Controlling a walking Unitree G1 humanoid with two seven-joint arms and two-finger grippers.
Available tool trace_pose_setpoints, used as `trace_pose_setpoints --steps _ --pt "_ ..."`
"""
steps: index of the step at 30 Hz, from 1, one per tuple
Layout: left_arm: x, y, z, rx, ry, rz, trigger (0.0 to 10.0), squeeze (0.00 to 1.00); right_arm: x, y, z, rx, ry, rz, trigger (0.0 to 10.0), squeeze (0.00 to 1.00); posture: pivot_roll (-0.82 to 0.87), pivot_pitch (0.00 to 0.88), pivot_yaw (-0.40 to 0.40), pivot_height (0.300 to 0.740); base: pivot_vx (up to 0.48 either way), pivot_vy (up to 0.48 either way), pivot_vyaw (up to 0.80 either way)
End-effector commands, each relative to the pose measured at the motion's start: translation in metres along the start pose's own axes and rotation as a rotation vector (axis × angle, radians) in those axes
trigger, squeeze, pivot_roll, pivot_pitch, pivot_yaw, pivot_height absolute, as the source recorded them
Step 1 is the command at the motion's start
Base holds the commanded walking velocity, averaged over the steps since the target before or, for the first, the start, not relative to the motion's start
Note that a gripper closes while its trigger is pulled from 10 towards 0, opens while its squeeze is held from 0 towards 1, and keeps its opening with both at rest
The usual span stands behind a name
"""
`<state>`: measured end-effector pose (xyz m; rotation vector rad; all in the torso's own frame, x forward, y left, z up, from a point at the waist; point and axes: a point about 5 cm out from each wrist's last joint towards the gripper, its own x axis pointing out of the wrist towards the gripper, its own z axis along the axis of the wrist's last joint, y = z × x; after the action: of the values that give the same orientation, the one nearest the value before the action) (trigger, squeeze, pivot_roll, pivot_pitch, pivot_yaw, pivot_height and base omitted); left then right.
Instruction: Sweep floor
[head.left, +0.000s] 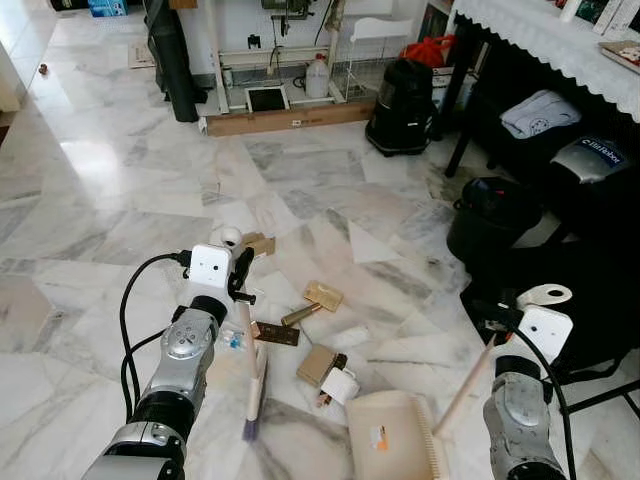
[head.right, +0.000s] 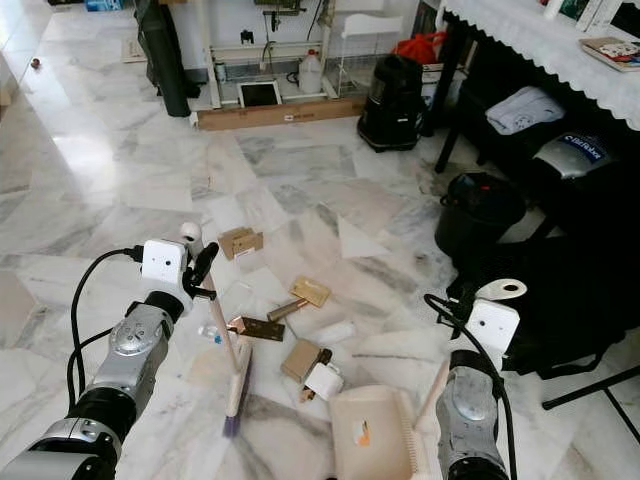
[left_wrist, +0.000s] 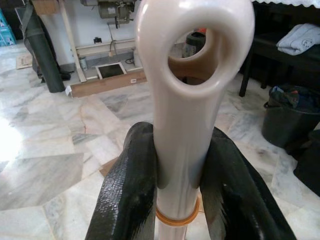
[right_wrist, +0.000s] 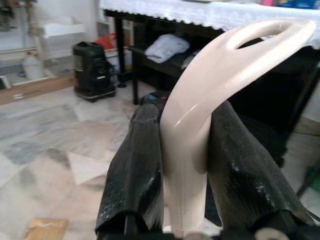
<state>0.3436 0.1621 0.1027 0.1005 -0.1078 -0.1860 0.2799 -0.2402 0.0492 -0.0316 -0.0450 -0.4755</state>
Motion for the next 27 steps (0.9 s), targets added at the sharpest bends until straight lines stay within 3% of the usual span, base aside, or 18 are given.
trace_pose_setpoints --steps 1,16,27 --pt "0.005 -0.003 0.009 0.017 -0.036 -0.018 10.0 0.0 0.002 -0.008 0.005 -0.011 -0.036 -0.03 10.0 0.0 0.11 0.132 -0.041 0.74 0.0 0.0 0.0" --pt "0.006 0.004 0.014 0.031 -0.05 0.003 10.0 0.0 0.001 -0.015 0.004 -0.044 -0.039 -0.097 10.0 0.0 0.12 0.145 -0.033 0.74 0.0 0.0 0.0" --pt "0.014 -0.002 0.016 0.001 -0.038 -0.036 10.0 0.0 -0.011 -0.013 -0.01 -0.055 0.007 -0.117 10.0 0.0 0.12 0.145 -0.012 0.74 0.0 0.0 0.0"
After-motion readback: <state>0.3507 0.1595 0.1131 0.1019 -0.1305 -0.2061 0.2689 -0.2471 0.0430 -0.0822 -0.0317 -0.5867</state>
